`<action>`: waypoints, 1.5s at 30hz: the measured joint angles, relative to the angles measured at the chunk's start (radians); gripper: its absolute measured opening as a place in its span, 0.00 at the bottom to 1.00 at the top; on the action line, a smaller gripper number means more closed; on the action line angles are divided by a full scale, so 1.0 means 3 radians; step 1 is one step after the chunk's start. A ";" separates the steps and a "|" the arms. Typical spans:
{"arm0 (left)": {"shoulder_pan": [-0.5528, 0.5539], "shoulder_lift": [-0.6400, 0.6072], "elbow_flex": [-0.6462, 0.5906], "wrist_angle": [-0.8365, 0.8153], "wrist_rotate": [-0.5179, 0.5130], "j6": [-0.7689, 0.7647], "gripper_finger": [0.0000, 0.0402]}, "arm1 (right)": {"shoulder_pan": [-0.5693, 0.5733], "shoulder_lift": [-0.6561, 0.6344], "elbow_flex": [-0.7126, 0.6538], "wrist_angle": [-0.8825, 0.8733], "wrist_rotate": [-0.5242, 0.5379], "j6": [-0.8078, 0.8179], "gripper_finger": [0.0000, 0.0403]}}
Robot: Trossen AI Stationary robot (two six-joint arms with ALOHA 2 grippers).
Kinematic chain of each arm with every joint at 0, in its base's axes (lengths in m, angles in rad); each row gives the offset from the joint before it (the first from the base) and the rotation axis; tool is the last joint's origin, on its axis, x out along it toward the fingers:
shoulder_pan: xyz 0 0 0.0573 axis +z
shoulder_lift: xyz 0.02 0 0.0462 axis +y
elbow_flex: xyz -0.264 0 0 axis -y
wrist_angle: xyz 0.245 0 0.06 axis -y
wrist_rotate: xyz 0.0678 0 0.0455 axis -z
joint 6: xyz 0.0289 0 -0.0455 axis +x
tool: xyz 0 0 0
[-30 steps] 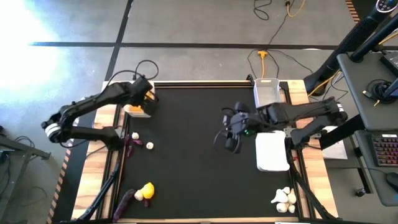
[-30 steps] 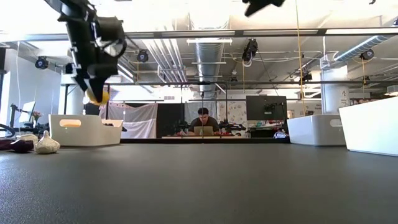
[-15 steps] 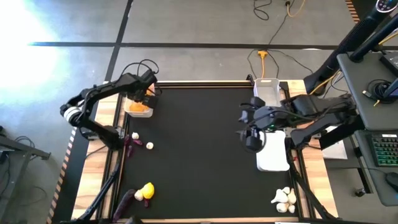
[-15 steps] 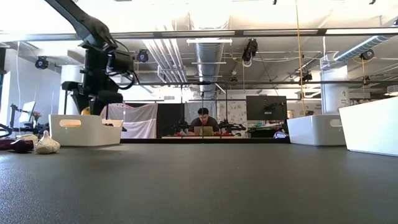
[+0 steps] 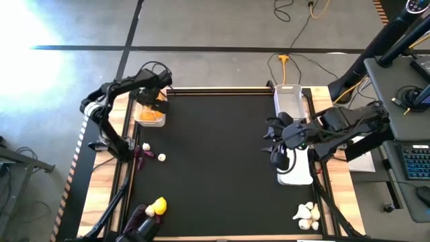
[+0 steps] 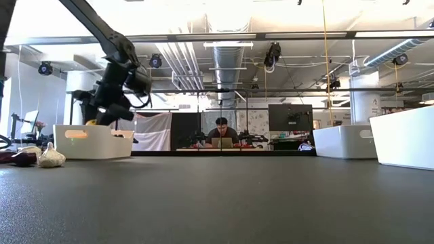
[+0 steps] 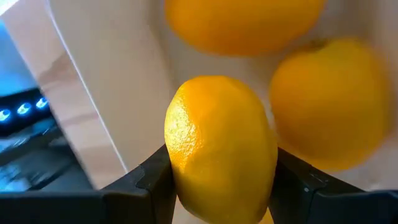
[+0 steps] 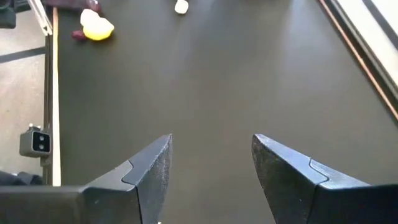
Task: Sort produce into baskets
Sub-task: Put the top yellow lemon into the left white bin, then put the yellow lemon into the left white bin
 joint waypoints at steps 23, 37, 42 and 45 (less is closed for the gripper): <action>-0.0003 0.0391 0.0078 0.0008 -0.0031 0.0033 0.64 | 0.0233 0.0032 -0.0062 0.0003 0.0117 0.0199 0.53; -0.0172 -0.0198 0.0371 -0.0299 0.0108 0.0094 0.68 | 0.0217 -0.0003 -0.0062 0.0011 0.0137 -0.0112 0.53; -0.0689 -0.0951 0.0443 -0.0258 0.0808 -0.0089 0.68 | 0.0202 -0.0003 -0.0062 0.0029 0.0367 -0.0280 0.53; -0.1297 -0.1362 0.0407 -0.0196 0.0940 -0.0281 0.68 | 0.0180 -0.0003 -0.0067 0.0029 0.0557 -0.0350 0.53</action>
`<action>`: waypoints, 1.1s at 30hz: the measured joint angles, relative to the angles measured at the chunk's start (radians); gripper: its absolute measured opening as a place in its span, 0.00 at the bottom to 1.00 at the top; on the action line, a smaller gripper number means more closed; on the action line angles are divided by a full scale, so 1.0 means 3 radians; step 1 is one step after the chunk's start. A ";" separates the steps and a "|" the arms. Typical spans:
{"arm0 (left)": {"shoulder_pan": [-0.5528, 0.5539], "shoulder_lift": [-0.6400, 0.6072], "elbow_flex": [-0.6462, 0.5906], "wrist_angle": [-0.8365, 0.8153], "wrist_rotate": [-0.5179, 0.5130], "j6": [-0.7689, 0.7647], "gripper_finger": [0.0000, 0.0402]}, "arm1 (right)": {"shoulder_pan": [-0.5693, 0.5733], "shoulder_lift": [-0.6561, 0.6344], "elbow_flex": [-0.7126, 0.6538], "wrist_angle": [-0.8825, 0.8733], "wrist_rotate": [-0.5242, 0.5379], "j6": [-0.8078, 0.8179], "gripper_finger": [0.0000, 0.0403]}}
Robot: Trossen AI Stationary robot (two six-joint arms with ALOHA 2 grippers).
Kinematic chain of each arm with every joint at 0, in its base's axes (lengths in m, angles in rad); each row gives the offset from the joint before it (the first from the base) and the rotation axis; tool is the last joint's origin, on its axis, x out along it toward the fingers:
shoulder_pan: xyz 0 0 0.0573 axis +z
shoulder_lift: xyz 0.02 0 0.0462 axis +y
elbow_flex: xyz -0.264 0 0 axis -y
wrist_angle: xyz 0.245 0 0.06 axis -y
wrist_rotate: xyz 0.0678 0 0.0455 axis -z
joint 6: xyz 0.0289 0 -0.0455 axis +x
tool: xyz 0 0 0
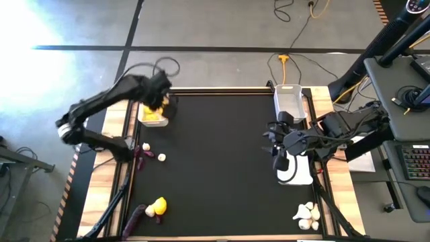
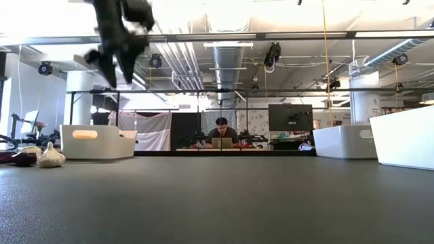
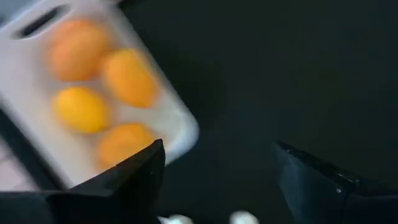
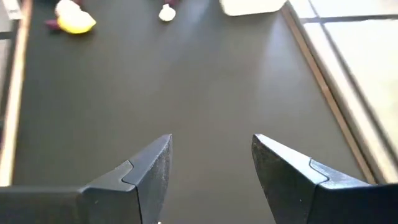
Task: Sort produce into baskets
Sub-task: Put the yellow lemon into the left white bin
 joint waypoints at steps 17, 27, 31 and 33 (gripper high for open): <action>-0.3848 0.0263 -0.0639 0.0712 -0.0198 -0.3941 0.68 | -0.0330 0.0001 -0.0001 0.0499 0.0143 -0.0741 0.53; -0.4350 0.1098 -0.0514 0.1252 0.0710 -0.4819 0.79 | -0.0486 0.0001 -0.0001 0.0548 0.0143 -0.0873 0.53; -0.4375 0.1252 -0.0480 0.1269 0.0834 -0.4930 0.83 | -0.0504 0.0001 -0.0019 0.0547 0.0143 -0.0910 0.53; -0.4373 0.1293 -0.0481 0.1250 0.0884 -0.4954 0.84 | -0.0504 0.0002 -0.0042 0.0545 0.0143 -0.0915 0.53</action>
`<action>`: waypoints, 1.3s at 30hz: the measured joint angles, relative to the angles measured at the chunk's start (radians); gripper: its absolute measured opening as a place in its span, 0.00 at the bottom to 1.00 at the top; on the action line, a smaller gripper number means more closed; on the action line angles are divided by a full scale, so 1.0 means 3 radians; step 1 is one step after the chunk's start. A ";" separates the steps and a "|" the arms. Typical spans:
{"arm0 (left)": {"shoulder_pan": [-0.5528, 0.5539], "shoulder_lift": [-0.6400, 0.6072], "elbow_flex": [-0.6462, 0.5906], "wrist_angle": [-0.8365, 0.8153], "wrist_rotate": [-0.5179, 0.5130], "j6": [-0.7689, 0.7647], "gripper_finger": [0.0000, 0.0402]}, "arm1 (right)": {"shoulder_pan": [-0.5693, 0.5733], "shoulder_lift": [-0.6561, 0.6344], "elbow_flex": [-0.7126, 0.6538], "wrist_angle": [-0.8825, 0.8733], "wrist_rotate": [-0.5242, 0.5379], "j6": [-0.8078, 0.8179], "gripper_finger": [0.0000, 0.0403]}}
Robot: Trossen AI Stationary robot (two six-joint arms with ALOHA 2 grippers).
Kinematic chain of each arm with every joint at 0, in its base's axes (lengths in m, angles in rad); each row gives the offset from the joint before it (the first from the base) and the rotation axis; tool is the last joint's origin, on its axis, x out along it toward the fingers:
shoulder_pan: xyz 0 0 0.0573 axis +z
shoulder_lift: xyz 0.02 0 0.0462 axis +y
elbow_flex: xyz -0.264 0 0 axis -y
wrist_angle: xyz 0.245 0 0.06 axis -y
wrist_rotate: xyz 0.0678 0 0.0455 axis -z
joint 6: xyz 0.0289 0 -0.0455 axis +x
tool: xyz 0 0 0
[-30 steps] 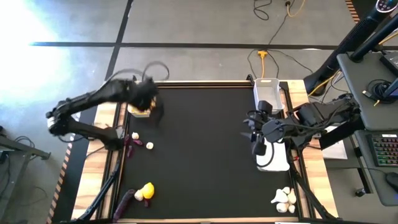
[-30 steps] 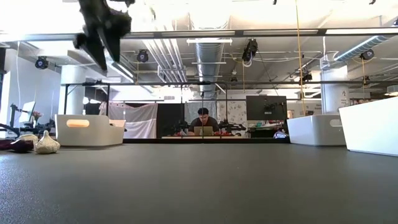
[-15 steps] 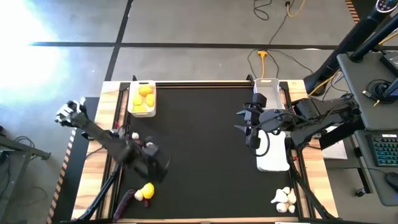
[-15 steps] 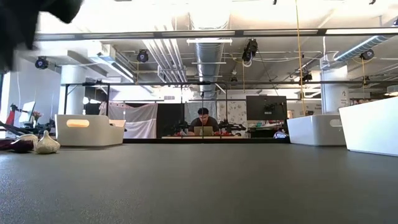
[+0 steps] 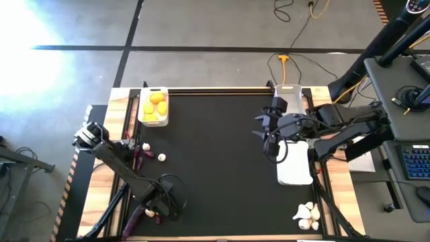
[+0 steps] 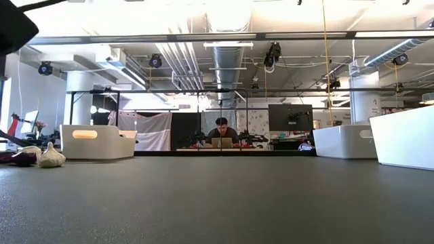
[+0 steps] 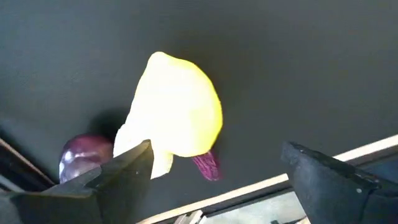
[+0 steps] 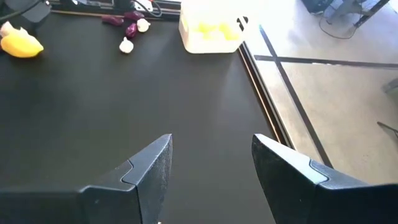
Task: Sort produce into baskets
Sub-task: Put the yellow lemon into the left white bin
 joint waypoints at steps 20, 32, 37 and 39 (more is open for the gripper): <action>0.0036 0.0389 -0.0075 0.0039 0.0036 -0.0034 0.77 | 0.0001 0.0002 -0.0063 0.0000 0.0000 0.0010 0.53; 0.0124 0.0385 -0.0074 -0.0006 -0.0089 0.0182 0.52 | 0.0001 0.0002 -0.0063 0.0000 0.0000 0.0006 0.53; 0.0263 0.0218 -0.0074 -0.0188 -0.0185 0.0563 0.52 | 0.0001 0.0002 -0.0063 0.0001 0.0000 0.0001 0.53; 0.0360 0.0070 -0.0072 -0.0429 -0.0310 0.0744 0.53 | 0.0001 0.0002 -0.0063 0.0001 0.0000 0.0001 0.53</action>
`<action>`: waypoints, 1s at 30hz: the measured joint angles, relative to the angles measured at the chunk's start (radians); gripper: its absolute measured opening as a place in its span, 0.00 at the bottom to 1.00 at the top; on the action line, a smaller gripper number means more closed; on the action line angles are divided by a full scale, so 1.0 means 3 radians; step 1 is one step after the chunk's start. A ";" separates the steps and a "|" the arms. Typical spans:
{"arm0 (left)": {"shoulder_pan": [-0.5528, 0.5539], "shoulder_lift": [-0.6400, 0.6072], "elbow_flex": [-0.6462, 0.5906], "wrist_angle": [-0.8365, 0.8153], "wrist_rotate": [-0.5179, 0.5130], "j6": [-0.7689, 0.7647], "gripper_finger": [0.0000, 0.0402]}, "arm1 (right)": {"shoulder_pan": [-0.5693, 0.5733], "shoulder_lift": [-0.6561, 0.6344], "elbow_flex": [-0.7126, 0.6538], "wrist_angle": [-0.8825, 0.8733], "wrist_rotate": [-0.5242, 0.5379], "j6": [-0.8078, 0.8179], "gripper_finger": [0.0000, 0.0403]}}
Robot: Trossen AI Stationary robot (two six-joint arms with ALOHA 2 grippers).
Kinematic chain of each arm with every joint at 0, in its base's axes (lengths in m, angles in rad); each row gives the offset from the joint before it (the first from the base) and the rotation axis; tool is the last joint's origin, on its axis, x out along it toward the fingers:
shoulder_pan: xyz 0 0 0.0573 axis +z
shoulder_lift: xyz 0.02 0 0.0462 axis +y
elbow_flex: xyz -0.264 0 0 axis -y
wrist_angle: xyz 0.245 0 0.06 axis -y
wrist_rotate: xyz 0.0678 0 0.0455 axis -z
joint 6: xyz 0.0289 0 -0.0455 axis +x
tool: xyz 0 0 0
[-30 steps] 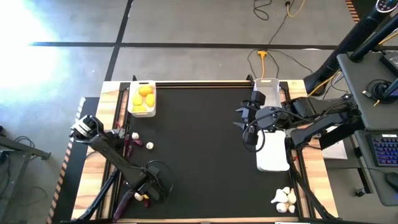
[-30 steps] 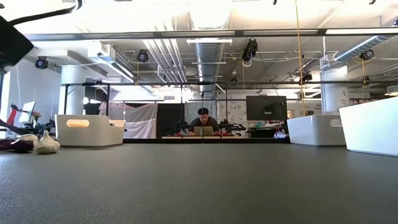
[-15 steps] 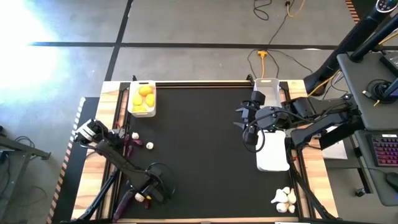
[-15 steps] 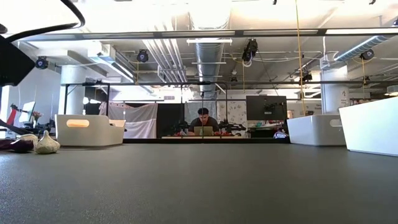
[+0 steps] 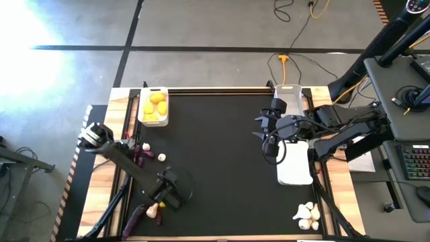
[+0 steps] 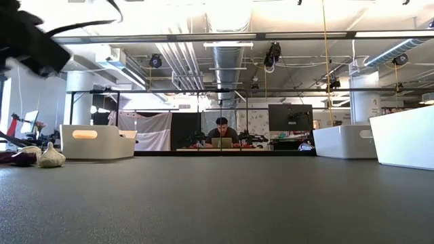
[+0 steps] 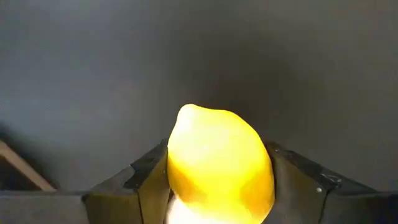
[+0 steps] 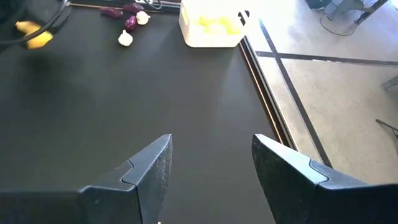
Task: Sort produce into baskets
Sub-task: Put the yellow lemon into the left white bin
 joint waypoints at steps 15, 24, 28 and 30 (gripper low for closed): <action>0.1304 -0.1759 -0.0008 -0.1502 -0.1517 0.1207 0.53 | 0.0000 0.0000 0.0000 0.0001 0.0000 0.0000 0.53; 0.3056 -0.2143 -0.0023 -0.1111 -0.1793 0.2710 0.52 | 0.0000 0.0000 0.0000 0.0001 0.0000 0.0000 0.53; 0.3924 -0.2151 -0.0061 -0.0493 -0.1574 0.3385 0.52 | 0.0000 0.0000 0.0000 0.0001 0.0001 0.0000 0.53; 0.4315 -0.2098 -0.0111 -0.0155 -0.1336 0.3611 0.52 | 0.0000 0.0000 0.0000 0.0001 0.0000 0.0000 0.53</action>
